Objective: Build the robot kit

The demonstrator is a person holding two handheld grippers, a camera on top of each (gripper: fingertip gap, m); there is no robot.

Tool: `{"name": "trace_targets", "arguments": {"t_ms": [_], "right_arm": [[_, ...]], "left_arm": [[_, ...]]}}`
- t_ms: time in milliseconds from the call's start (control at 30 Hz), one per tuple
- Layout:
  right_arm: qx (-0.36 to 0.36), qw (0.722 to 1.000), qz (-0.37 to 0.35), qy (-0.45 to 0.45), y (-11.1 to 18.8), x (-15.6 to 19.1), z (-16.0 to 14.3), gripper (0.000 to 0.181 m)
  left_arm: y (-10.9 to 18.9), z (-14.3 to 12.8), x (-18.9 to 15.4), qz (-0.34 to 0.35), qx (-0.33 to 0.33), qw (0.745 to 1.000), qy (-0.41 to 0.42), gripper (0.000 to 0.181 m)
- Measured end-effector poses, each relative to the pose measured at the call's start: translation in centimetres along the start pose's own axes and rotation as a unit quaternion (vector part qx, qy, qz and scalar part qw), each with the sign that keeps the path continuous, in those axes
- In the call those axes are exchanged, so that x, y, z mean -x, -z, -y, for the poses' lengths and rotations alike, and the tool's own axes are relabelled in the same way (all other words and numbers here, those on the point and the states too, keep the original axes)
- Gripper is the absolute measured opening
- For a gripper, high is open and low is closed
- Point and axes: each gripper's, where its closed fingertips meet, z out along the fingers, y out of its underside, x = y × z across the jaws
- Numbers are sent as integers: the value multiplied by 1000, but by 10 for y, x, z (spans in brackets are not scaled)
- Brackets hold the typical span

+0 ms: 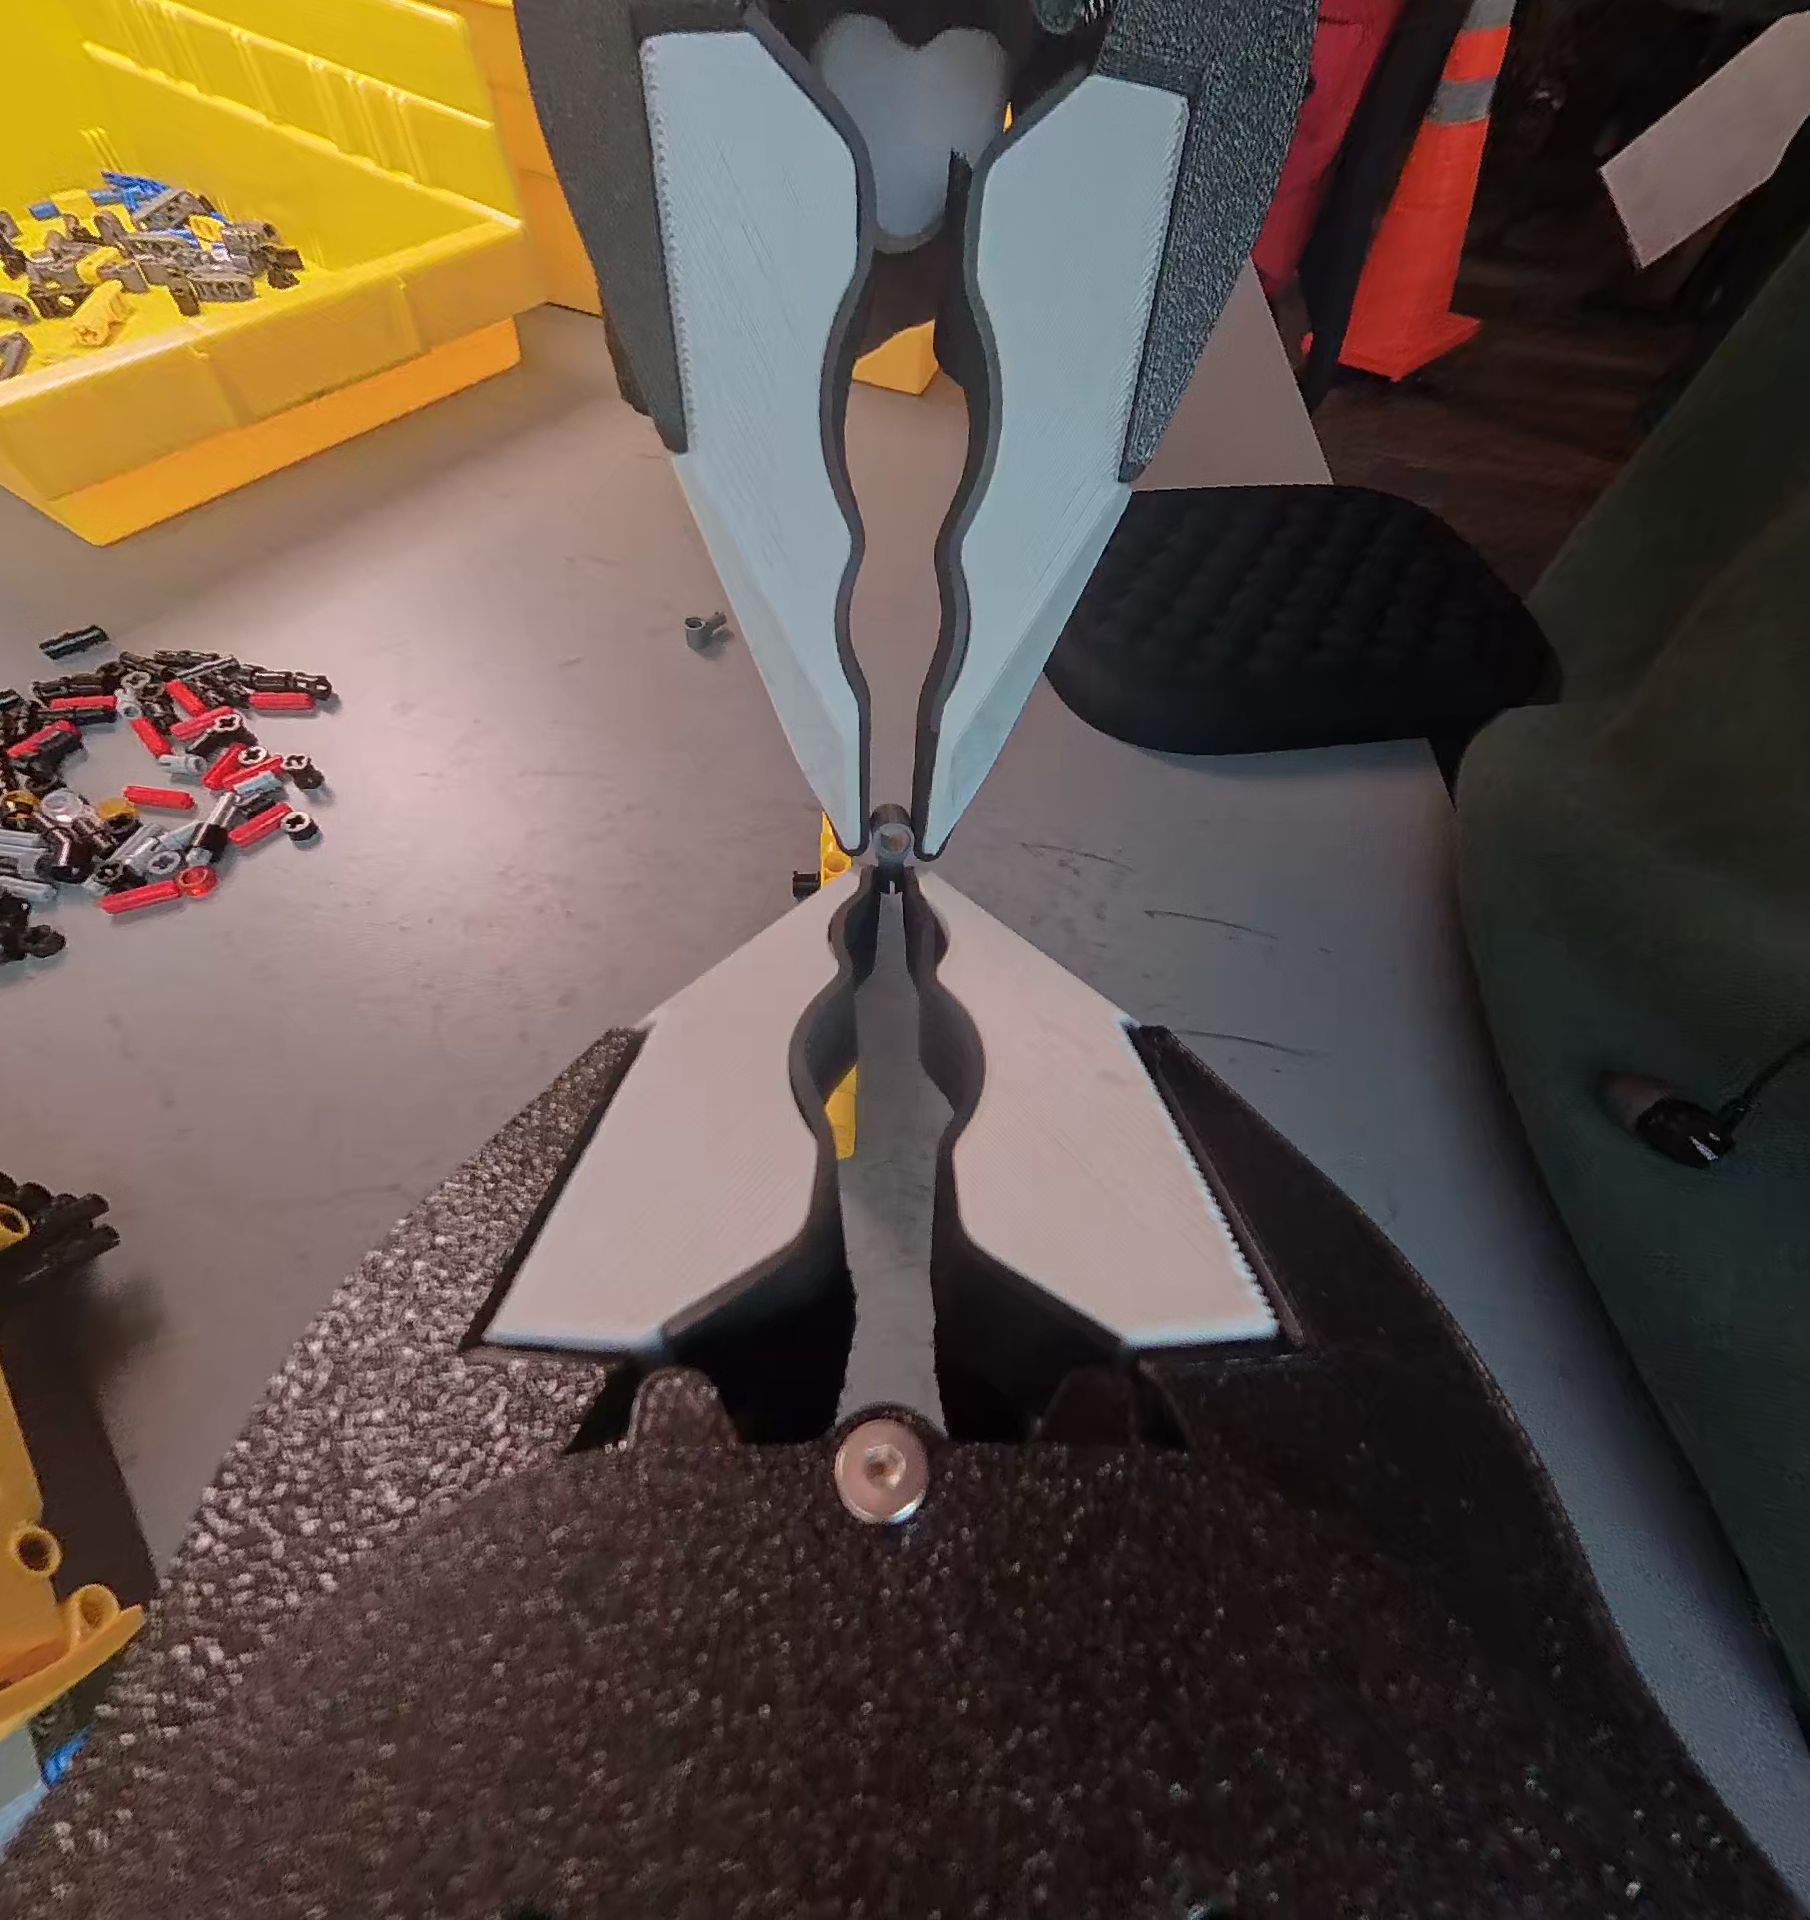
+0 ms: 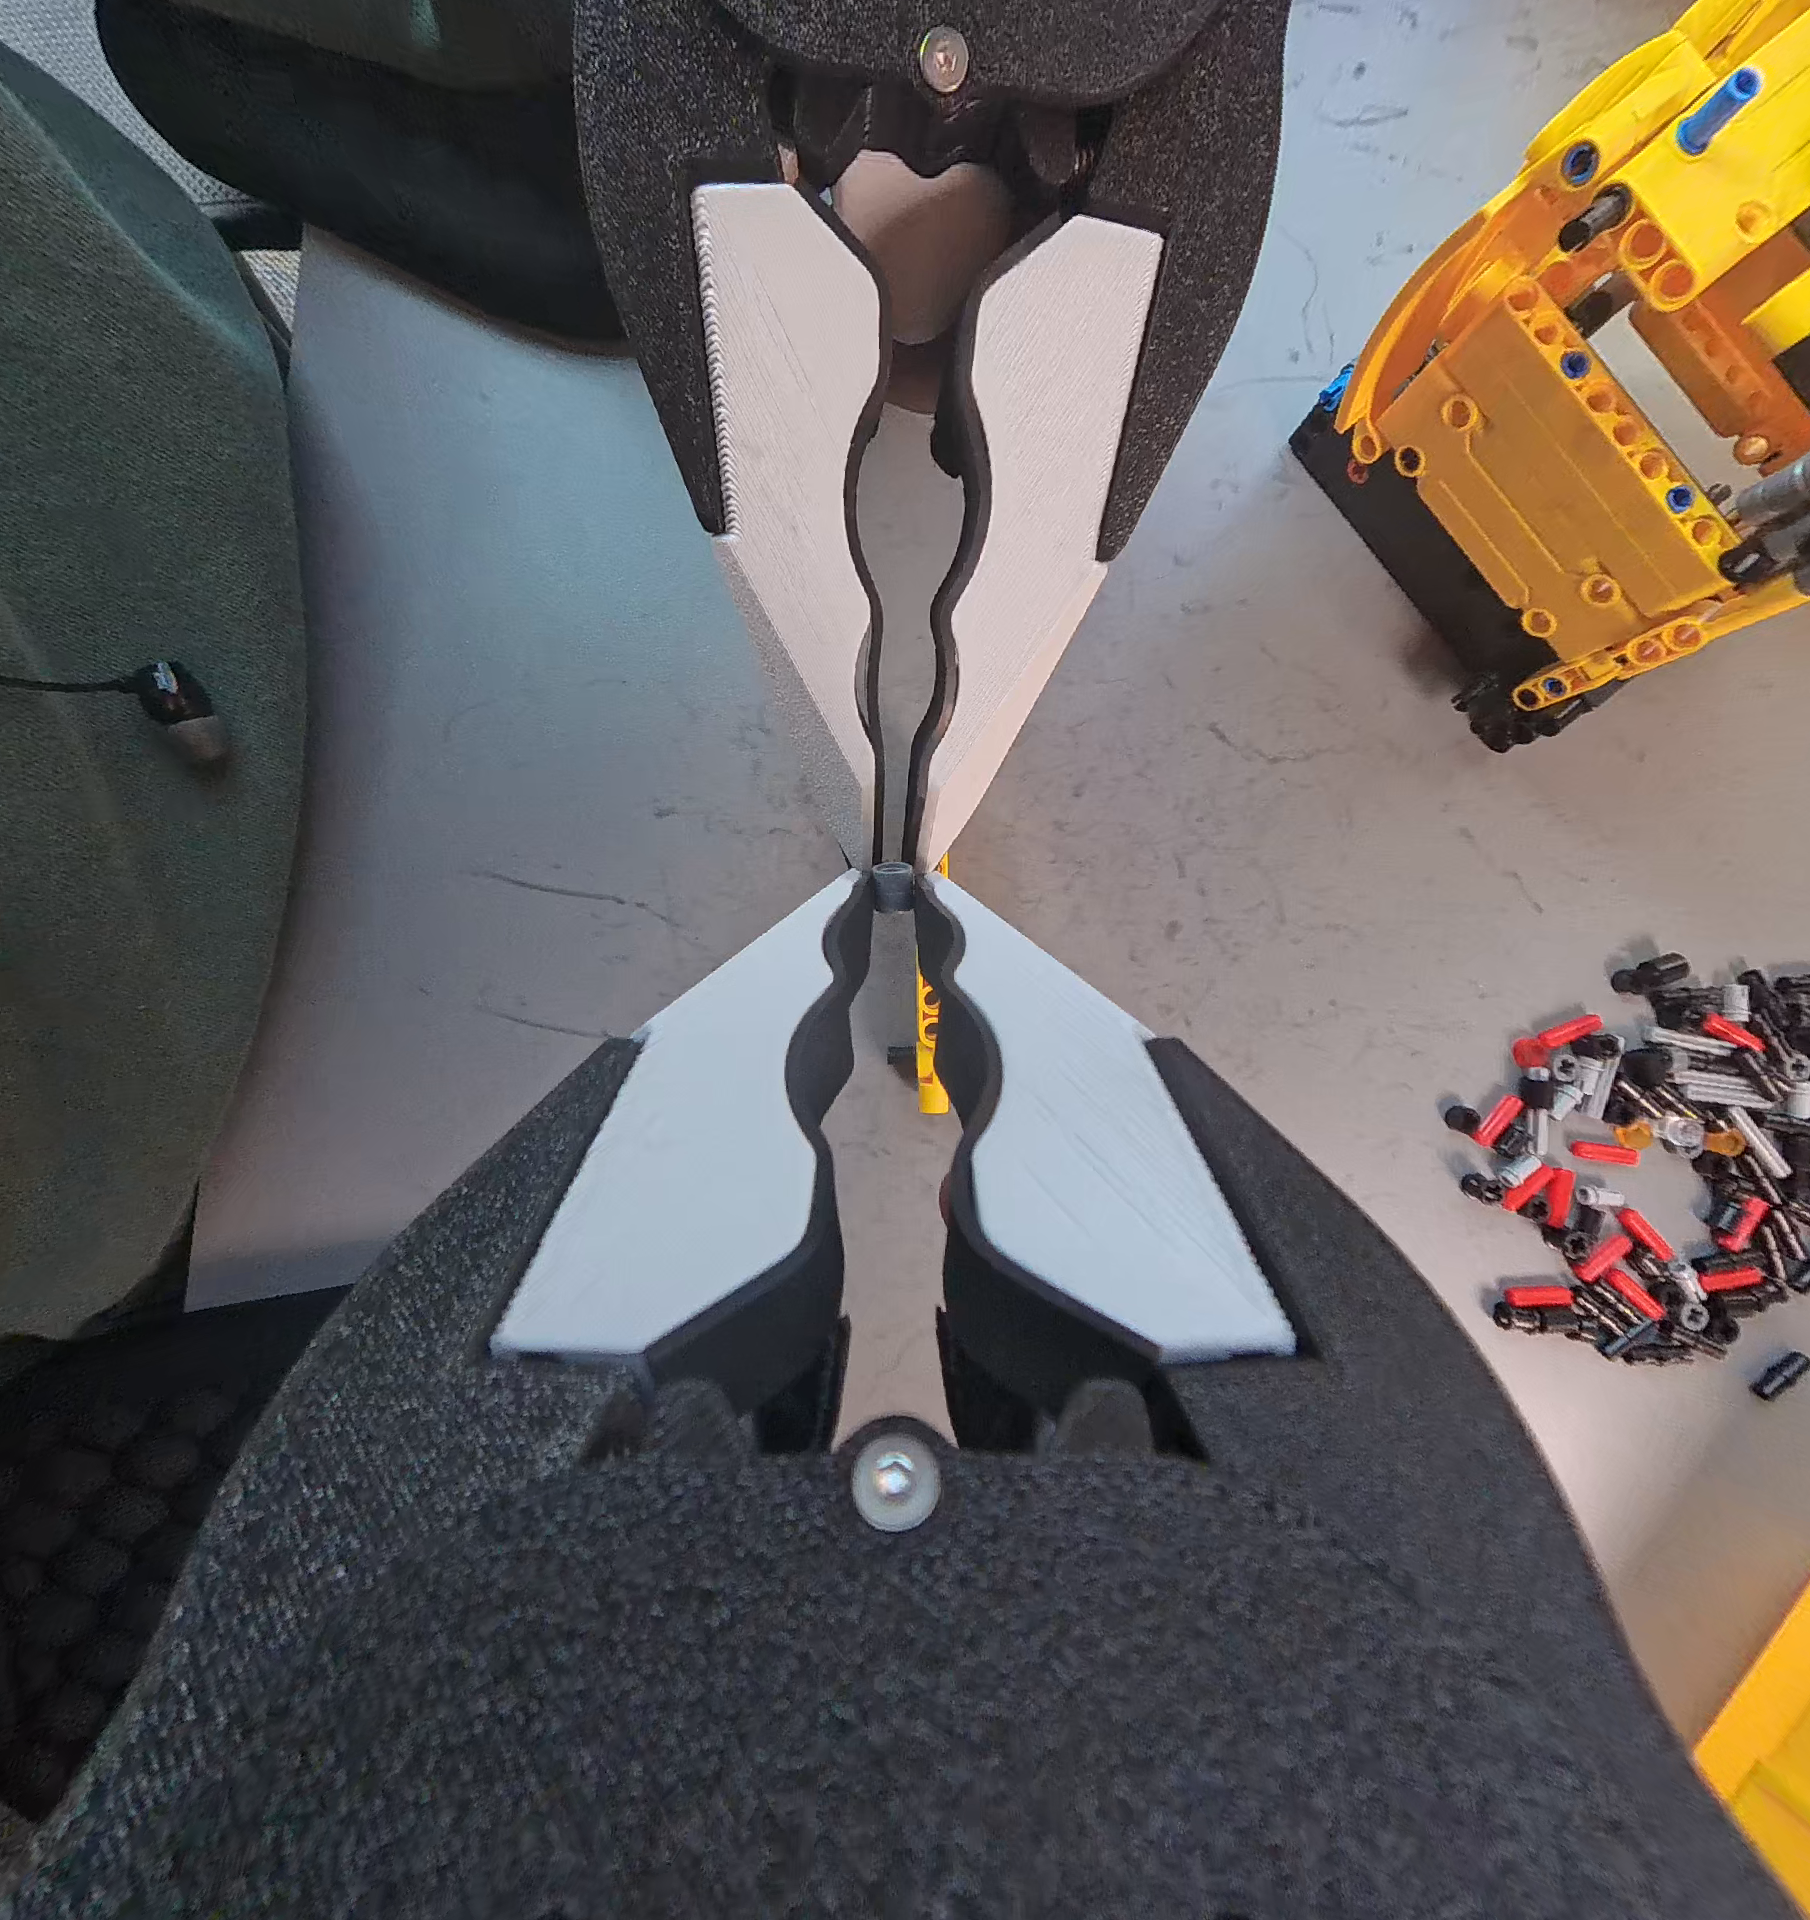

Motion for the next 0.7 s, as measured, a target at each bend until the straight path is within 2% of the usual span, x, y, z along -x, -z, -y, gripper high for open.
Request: {"name": "trace_targets", "arguments": {"t_ms": [333, 367, 433, 533, 700], "right_arm": [[19, 1000, 0, 1, -5, -2, -3, 6], [30, 1000, 2, -2, -7, -3, -7, 6], [63, 998, -5, -3, -12, -11, -20, 6], [91, 996, 10, -22, -16, -10, -31, 6], [116, 993, 11, -23, -20, -11, -36, 6]], "left_arm": [[-2, -7, 2, 0, 16, 1000, 13, 4], [-2, -11, 4, 5, 23, 1000, 13, 4], [-3, -19, 10, 25, 46, 999, 7, 18], [-7, -31, 11, 28, 79, 996, 3, 27], [-14, -46, 12, 34, 117, 993, 0, 21]]}}
